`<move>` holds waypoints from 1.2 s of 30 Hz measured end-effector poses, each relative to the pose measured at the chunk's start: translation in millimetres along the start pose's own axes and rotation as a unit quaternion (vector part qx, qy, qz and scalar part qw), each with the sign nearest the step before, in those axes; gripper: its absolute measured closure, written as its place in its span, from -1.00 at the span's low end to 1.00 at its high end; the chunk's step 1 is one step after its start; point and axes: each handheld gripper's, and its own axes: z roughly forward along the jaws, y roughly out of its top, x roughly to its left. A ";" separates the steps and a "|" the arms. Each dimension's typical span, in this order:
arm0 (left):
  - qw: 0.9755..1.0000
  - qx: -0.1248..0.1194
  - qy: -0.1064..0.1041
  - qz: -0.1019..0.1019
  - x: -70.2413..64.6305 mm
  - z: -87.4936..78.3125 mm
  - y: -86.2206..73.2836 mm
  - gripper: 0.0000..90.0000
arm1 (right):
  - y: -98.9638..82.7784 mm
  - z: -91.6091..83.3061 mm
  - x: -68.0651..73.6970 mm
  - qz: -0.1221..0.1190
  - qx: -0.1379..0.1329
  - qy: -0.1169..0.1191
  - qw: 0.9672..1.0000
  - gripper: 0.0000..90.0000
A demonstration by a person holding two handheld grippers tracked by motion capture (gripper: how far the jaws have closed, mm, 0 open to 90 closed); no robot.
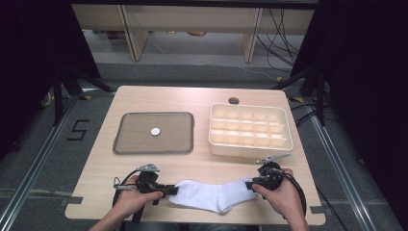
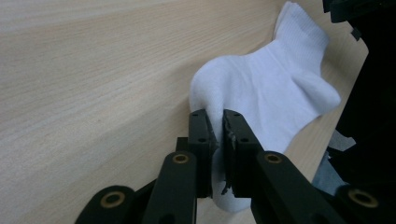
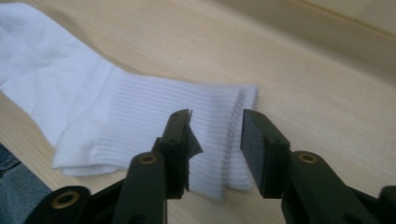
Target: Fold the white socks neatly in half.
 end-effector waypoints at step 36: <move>0.997 -0.051 -0.054 0.034 -33.5 -21.8 41.5 0.83 | 21.6 72.0 75.6 -0.056 0.078 0.134 0.986 0.90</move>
